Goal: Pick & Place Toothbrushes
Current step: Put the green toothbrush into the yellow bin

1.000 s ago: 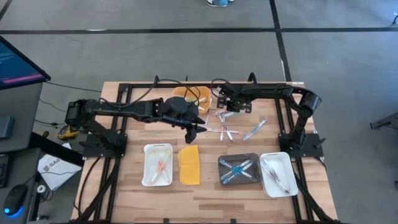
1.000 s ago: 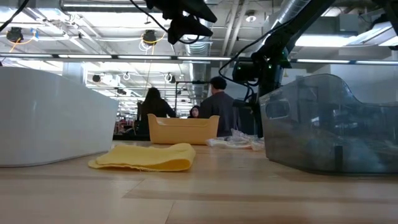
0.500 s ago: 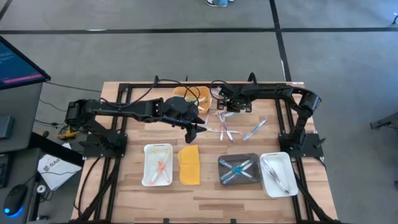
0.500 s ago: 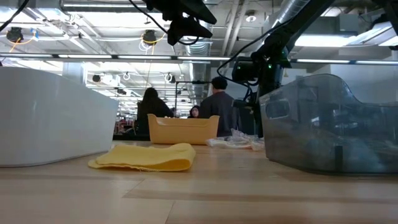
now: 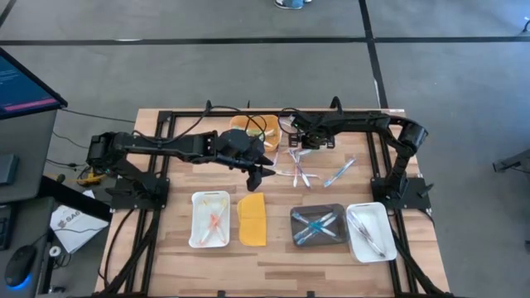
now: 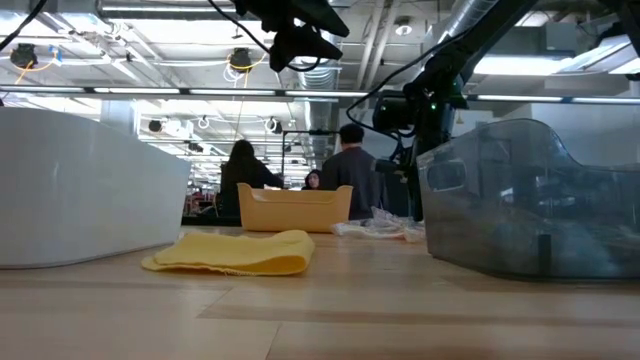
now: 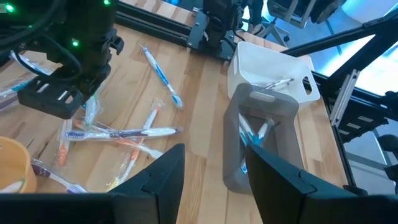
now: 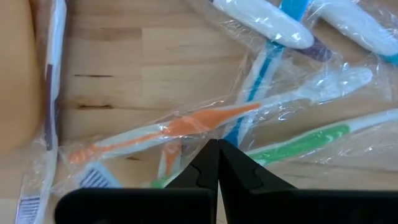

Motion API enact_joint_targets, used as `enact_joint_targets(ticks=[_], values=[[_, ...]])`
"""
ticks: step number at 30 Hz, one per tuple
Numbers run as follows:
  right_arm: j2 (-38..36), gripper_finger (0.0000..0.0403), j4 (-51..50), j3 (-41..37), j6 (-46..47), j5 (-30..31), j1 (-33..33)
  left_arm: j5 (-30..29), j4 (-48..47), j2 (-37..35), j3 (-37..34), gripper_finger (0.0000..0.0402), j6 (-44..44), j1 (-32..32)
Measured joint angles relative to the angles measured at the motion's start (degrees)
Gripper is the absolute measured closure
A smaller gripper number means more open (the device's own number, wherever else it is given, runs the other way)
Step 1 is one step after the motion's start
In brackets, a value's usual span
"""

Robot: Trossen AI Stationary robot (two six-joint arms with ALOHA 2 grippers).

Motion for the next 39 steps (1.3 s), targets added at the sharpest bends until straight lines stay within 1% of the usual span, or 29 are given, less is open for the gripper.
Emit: enact_joint_targets(ticks=[4, 9, 13, 19, 26, 31, 34, 39], values=[[0.0, 0.0403, -0.1, 0.0, -2.5, 0.0, 0.5, -0.1, 0.3, 0.0, 0.0, 0.0238, -1.1, 0.0], [0.0, 0.0403, -1.8, 0.0, -3.3, -0.1, 1.4, -0.3, 0.7, 0.0, 0.0, 0.0238, -1.1, 0.0], [0.0, 0.0403, -4.2, 0.0, -5.8, -0.2, 2.2, -0.3, 0.7, 0.0, 0.0, 0.0238, -1.1, 0.0], [-0.2, 0.0403, -6.0, 0.0, -7.4, -0.7, 3.9, -0.2, 1.0, 0.0, 0.0, 0.0238, -1.1, 0.0], [-0.2, 0.0403, -10.5, 0.0, -8.4, -1.6, 6.7, -0.2, 1.1, 0.0, 0.0, 0.0238, -1.1, -0.2], [-2.4, 0.0403, -12.1, 0.0, -11.6, -1.6, 9.3, -0.2, 1.0, 0.0, 0.0, 0.0238, -1.1, -1.2], [-5.1, 0.0403, -14.9, 0.0, -12.7, -2.1, 10.8, -0.2, 1.0, 0.0, 0.0, 0.0238, -1.1, -1.8], [-8.0, 0.0403, -23.4, 0.0, -9.8, -2.5, 11.8, -0.1, 0.8, 0.0, 0.0, 0.0238, -1.1, -2.0]])
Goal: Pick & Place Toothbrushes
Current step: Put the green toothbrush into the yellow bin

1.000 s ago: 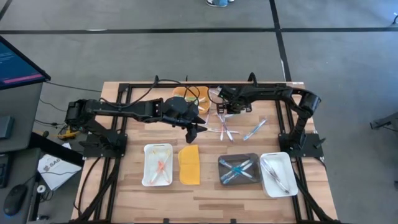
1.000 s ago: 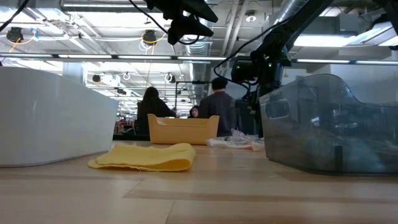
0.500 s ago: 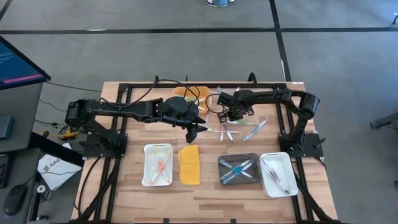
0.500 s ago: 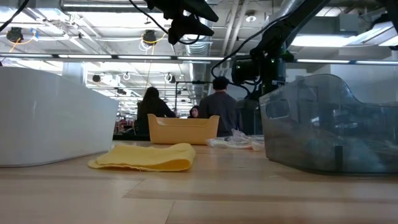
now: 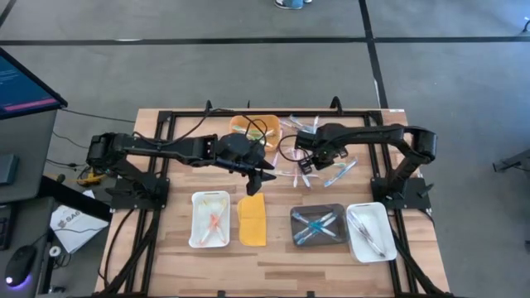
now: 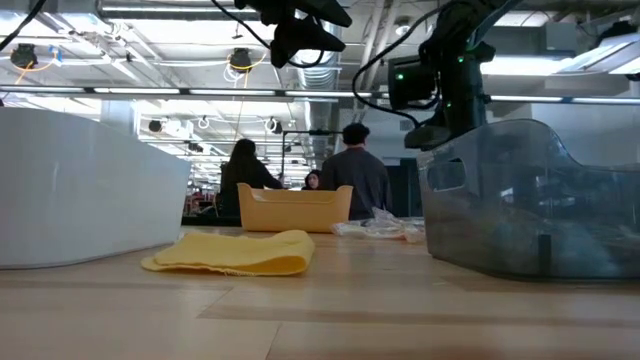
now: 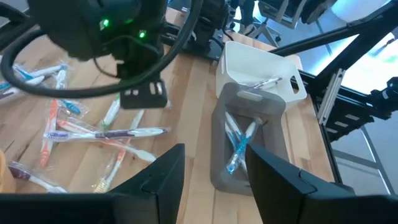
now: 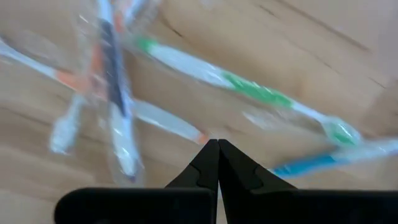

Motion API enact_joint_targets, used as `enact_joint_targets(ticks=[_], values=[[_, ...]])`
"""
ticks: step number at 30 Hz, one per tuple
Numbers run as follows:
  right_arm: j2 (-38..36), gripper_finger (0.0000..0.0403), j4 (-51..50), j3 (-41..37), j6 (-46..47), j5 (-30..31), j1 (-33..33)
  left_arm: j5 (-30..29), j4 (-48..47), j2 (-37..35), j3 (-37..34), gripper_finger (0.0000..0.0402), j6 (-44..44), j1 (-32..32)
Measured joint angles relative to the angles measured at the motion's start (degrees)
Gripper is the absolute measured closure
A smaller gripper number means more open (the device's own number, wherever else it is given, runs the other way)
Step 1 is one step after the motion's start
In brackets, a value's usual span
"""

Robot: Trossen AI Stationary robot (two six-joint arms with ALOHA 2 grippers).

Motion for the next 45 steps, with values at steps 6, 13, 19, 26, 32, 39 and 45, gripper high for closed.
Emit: enact_joint_targets(ticks=[6, 13, 19, 26, 32, 39, 45], values=[[0.4, 0.0403, 0.6, -2.1, 0.7, -1.6, -0.7, 0.0, 0.2, 0.0, 0.0, 0.0238, 0.0, 0.0], [-2.5, 0.0403, 7.4, -12.2, 9.5, -4.2, -2.1, 0.0, 0.2, 0.0, 0.0, 0.0238, -0.2, 0.0], [-6.4, 0.0403, 11.5, -18.2, 14.4, -2.2, -5.5, -0.2, 0.3, 0.0, 0.0, 0.0238, -0.2, -0.2], [-6.3, 0.0403, 14.6, -21.0, 14.7, 0.2, -10.7, -0.2, 0.8, 0.0, 0.0, 0.0238, 0.0, 0.3], [-6.2, 0.0403, 18.2, -20.8, 13.8, 1.1, -14.7, -0.2, 0.9, 0.0, 0.0, 0.0238, 0.2, 0.3], [-5.9, 0.0403, 26.5, -20.1, 12.8, 3.9, -18.2, -0.1, 0.8, 0.0, 0.0, 0.0238, 0.3, 0.3], [-6.0, 0.0403, 29.9, -20.0, 18.3, 0.1, -18.9, 0.6, 0.7, 0.0, 0.0, 0.0238, 0.5, 0.3]])
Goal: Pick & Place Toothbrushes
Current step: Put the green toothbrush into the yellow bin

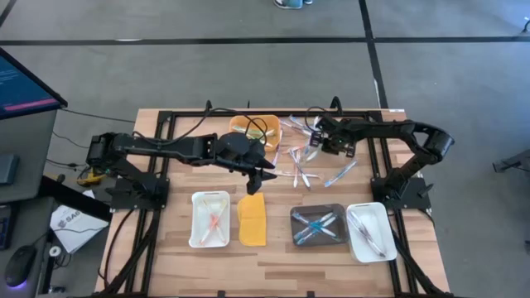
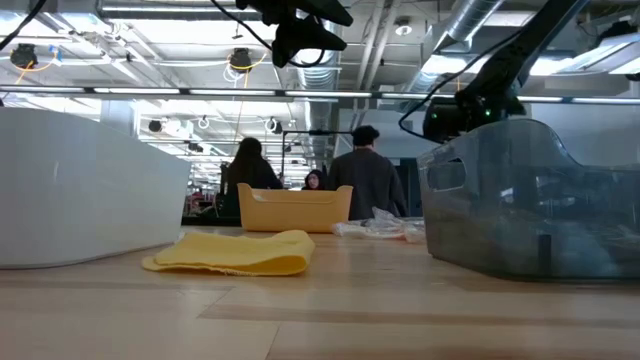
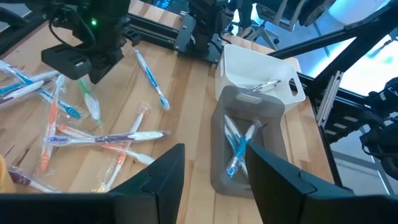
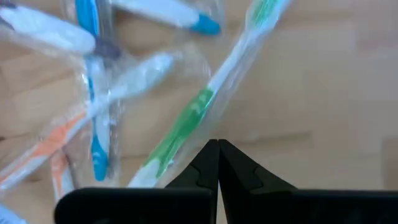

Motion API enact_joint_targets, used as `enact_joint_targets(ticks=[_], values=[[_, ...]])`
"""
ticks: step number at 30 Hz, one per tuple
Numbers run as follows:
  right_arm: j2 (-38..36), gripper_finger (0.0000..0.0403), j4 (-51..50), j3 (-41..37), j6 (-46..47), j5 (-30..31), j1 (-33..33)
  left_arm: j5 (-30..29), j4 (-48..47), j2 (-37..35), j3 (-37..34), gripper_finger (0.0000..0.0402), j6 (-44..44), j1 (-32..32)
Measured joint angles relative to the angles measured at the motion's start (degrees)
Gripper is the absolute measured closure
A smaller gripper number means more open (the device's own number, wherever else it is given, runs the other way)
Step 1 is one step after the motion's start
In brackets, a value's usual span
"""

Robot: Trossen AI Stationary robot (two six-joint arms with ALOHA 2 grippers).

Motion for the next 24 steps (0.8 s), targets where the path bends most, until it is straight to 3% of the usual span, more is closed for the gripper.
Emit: enact_joint_targets(ticks=[9, 24], values=[[0.0, 0.0386, -2.9, 1.9, 6.3, -2.2, 2.0, 0.0, -0.4, 0.0, 0.0, 0.0238, 1.0, 0.0], [1.2, 0.0208, -4.0, 5.8, 10.6, -1.7, -1.1, -0.2, -0.9, -0.8, 0.0, 0.0238, 2.6, 0.7]])
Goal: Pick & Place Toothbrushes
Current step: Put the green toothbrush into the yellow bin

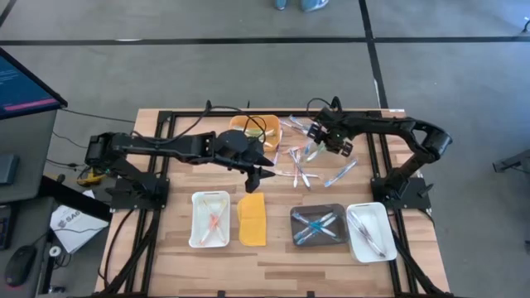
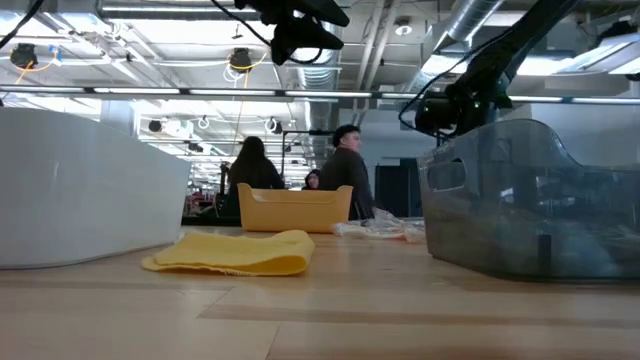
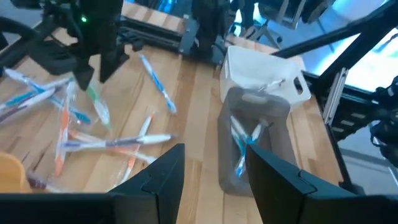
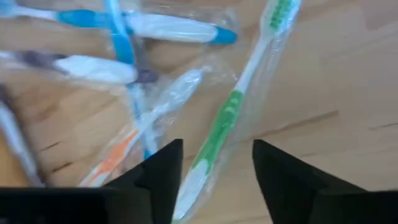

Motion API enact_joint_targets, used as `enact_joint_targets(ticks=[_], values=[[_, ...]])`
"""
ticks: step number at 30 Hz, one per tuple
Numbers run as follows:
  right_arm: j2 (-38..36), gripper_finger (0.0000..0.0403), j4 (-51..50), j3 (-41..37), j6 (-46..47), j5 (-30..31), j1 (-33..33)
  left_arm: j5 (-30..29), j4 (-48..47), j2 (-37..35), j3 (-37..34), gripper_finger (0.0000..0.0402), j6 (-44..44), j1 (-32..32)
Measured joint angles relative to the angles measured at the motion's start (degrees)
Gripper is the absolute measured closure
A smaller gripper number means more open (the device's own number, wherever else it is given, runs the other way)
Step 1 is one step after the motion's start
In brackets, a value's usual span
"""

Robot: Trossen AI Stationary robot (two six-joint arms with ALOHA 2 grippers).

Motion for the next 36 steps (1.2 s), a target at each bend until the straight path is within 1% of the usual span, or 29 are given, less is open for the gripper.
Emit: enact_joint_targets(ticks=[3, 6, 9, 13, 15, 18, 26, 28, 29, 33, 36], values=[[2.2, 0.0187, 0.1, 0.0, 0.6, -1.1, 0.0, -0.7, -0.8, -0.7, -0.1, 0.0238, 1.2, 0.0], [4.7, 0.0178, 0.8, 0.1, 1.9, -3.4, 0.1, -1.8, -1.4, -1.1, -0.1, 0.0238, 1.5, 0.1], [6.0, 0.0177, 0.9, 0.3, 2.9, -4.8, 0.1, -1.8, -1.5, -1.1, -0.1, 0.0238, 1.5, 0.5], [6.3, 0.0186, 0.4, 0.3, 3.2, -4.5, 0.3, -1.8, -2.0, -1.2, -0.1, 0.0238, 1.5, 0.6], [6.3, 0.0199, 0.1, 0.2, 2.9, -4.5, 0.3, -1.8, -2.4, -1.2, -0.1, 0.0238, 1.5, 0.6], [6.5, 0.0231, -1.2, 0.8, 0.6, -4.5, 0.3, -1.8, -2.6, -1.2, -0.1, 0.0238, 1.5, 0.6], [6.9, 0.0364, -6.3, 3.0, -8.7, -4.4, 0.8, -1.8, -2.7, -1.2, -0.1, 0.0238, 2.2, 1.2], [6.8, 0.0389, -8.2, 3.6, -11.1, -5.1, 1.7, -1.8, -3.6, -1.7, -0.1, 0.0238, 2.3, 1.5], [6.7, 0.0393, -8.8, 3.7, -12.2, -5.3, 2.3, -1.8, -3.6, -2.0, -0.1, 0.0238, 2.3, 1.6], [6.4, 0.0389, -12.8, 4.4, -15.9, -5.1, 4.8, -1.8, -4.0, -3.0, -0.1, 0.0238, 2.5, 2.0], [3.8, 0.0399, -13.7, 5.2, -17.6, -4.6, 6.9, -2.6, -4.3, -4.6, -0.1, 0.024, 2.9, 2.0]])
